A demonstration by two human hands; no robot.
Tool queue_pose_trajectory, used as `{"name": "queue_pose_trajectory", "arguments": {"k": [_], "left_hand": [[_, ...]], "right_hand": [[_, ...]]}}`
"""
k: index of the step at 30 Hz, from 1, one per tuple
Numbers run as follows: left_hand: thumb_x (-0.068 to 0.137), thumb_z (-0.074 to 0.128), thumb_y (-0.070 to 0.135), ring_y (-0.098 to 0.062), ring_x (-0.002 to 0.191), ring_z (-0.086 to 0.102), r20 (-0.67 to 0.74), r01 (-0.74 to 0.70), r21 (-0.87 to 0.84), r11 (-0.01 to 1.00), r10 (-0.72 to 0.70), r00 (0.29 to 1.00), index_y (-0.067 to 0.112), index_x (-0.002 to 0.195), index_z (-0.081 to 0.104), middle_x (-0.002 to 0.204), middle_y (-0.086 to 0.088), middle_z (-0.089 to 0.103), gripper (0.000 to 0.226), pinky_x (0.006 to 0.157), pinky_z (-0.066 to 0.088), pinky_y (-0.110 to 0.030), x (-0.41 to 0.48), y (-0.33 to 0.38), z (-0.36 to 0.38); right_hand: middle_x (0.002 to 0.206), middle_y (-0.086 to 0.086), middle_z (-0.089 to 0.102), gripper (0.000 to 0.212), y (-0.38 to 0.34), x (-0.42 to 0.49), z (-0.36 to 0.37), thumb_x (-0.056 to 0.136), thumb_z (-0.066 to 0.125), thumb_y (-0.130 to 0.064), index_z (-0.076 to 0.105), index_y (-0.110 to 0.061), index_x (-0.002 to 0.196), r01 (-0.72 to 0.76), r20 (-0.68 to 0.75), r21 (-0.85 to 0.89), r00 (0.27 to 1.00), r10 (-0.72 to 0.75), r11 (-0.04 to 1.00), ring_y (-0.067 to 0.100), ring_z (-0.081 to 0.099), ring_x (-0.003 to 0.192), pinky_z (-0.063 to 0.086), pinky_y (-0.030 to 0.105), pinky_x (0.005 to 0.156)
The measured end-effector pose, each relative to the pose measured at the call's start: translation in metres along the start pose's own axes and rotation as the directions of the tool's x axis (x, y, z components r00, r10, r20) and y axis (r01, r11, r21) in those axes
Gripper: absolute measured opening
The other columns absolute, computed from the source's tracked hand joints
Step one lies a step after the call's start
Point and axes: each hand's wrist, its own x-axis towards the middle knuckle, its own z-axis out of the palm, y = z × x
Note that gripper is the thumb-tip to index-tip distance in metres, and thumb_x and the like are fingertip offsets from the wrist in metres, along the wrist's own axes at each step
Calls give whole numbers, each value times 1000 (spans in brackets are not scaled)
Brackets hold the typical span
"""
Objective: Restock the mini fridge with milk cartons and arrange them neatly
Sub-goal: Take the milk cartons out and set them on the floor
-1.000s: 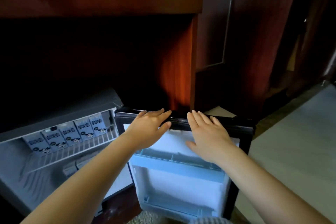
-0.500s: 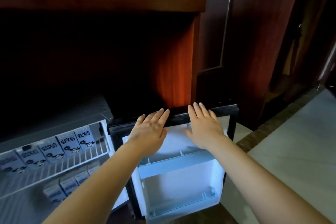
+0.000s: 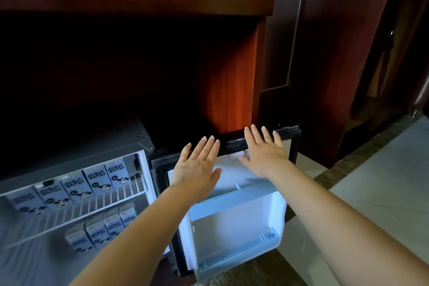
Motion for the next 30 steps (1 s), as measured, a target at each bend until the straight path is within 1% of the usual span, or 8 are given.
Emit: {"name": "queue_pose_trajectory", "arguments": {"k": [2, 7, 12, 18, 22, 24, 27, 30], "left_hand": [[101, 18, 42, -11, 145, -17, 26, -3, 6, 1000, 3, 1000, 20, 150, -11, 158, 4, -17, 61, 119, -7, -40, -12, -8, -7], [101, 22, 42, -13, 147, -8, 129, 27, -46, 999, -20, 991, 23, 152, 3, 160, 3, -7, 58, 119, -1, -41, -42, -47, -38], [101, 22, 42, -14, 147, 0, 142, 65, -38, 997, -59, 988, 22, 152, 9, 160, 2, 3, 56, 119, 3, -41, -92, -80, -72], [101, 25, 43, -16, 147, 8, 223, 211, -82, 974, -188, 956, 23, 151, 18, 160, 2, 7, 54, 118, 5, -42, -177, -121, -108], [100, 25, 45, -17, 147, 6, 273, 273, -58, 960, -248, 930, 24, 151, 13, 160, 3, 4, 57, 118, 3, -45, -222, -149, -117], [100, 25, 46, -18, 147, 6, 275, 302, -39, 952, -281, 920, 26, 152, 10, 160, 3, 3, 58, 118, 2, -46, -236, -164, -115], [99, 26, 48, -19, 147, 3, 252, 360, -37, 932, -340, 906, 26, 152, 5, 160, 2, 0, 61, 117, 1, -47, -254, -184, -106], [98, 25, 50, -19, 148, -3, 228, 411, -27, 911, -395, 890, 24, 152, 3, 160, 0, -4, 63, 118, 0, -45, -265, -199, -89]], "right_hand": [[159, 3, -15, 72, -6, -5, -9, 99, 25, -48, -13, -15, 151, 8, 28, -37, 1000, -7, 999, 27, -11, 147, -4, 45, 118], [160, 2, -13, 71, -37, -38, -44, 99, 31, -44, -6, -13, 151, 156, 4, -104, 988, -156, 982, 23, -9, 147, 2, 43, 119], [161, 2, -5, 67, -81, -77, -85, 99, 31, -45, 3, -14, 152, 271, -29, -161, 960, -279, 949, 22, -8, 148, 2, 43, 119], [161, 3, 0, 65, -143, -126, -119, 98, 37, -41, 10, -15, 151, 421, -66, -162, 898, -436, 892, 22, -5, 148, 6, 42, 119], [160, 3, 3, 63, -183, -152, -131, 98, 37, -40, 14, -16, 151, 519, -85, -149, 841, -534, 842, 21, -1, 148, 9, 42, 118], [159, 4, 11, 61, -200, -162, -135, 99, 37, -39, 16, -16, 151, 537, -67, -137, 833, -549, 832, 22, 8, 147, 14, 42, 117], [144, 8, 42, 54, -226, -167, -132, 97, 38, -40, 28, -16, 144, 512, -56, -178, 848, -528, 840, 27, 36, 134, 27, 42, 107], [140, 7, 47, 49, -246, -158, -120, 96, 40, -40, 35, -16, 139, 524, -15, -165, 846, -533, 836, 29, 41, 129, 31, 43, 104]]}}
